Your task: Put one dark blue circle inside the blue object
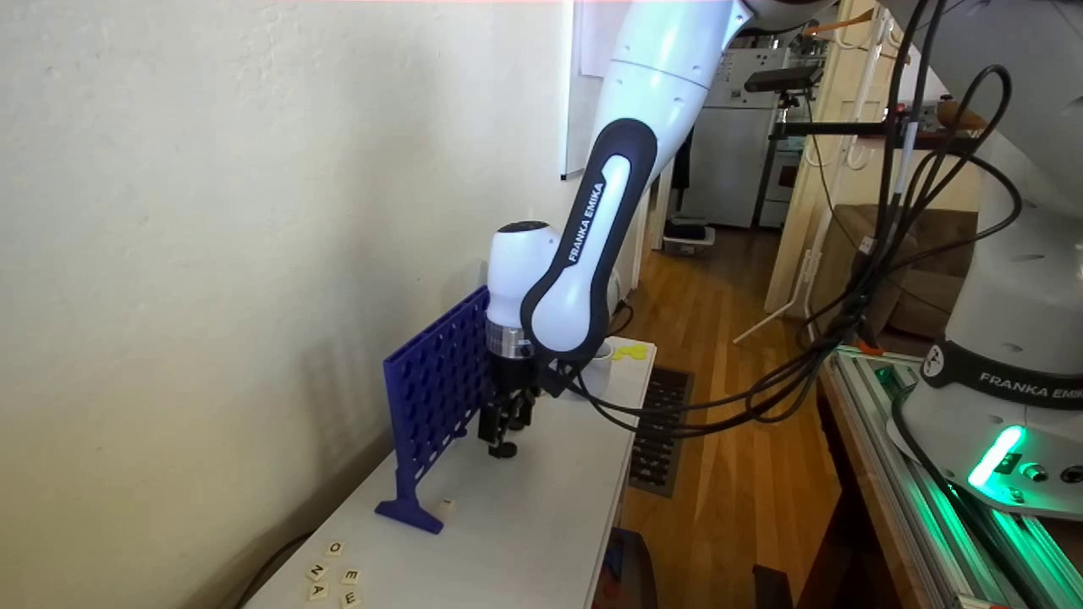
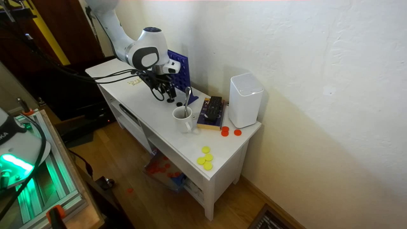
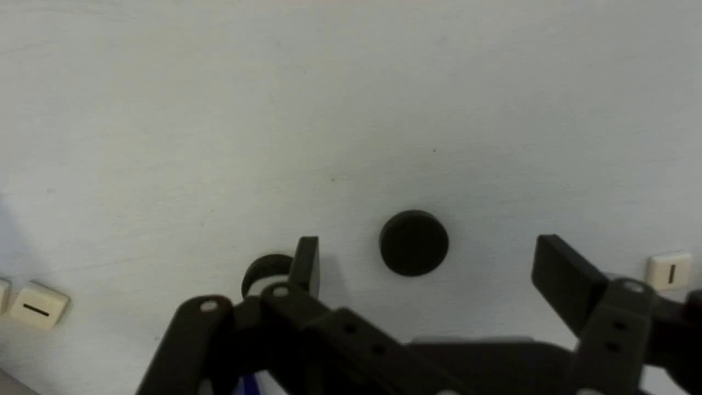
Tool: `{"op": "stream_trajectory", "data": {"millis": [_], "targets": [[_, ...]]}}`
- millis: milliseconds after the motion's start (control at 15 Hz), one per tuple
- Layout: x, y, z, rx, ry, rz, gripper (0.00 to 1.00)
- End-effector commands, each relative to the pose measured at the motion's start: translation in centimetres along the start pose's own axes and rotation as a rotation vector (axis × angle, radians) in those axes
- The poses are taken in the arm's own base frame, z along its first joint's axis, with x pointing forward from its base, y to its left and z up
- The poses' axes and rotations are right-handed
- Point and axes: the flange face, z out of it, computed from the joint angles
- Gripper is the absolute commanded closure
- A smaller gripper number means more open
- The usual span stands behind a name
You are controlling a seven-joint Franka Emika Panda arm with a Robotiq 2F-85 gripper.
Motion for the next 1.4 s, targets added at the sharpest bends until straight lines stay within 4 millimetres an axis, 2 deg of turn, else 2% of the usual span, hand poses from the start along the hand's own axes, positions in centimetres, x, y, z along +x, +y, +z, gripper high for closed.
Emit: {"op": "stream_trajectory", "data": {"millis": [0, 600, 1000, 1067, 1133, 1333], "targets": [[0.7, -0.4, 0.3, 0.021, 0.018, 0.001, 0.0], [1.4, -0.4, 1.9, 0.024, 0.024, 0.009, 0.0], [1.7, -0.2, 2.8, 0.025, 0.035, 0.016, 0.12], [1.7, -0.1, 2.9, 0.025, 0.037, 0.017, 0.18], [1.7, -0.1, 2.8, 0.027, 0.039, 0.019, 0.15], [1.6, 0.2, 2.5, 0.025, 0.041, 0.023, 0.25]]}}
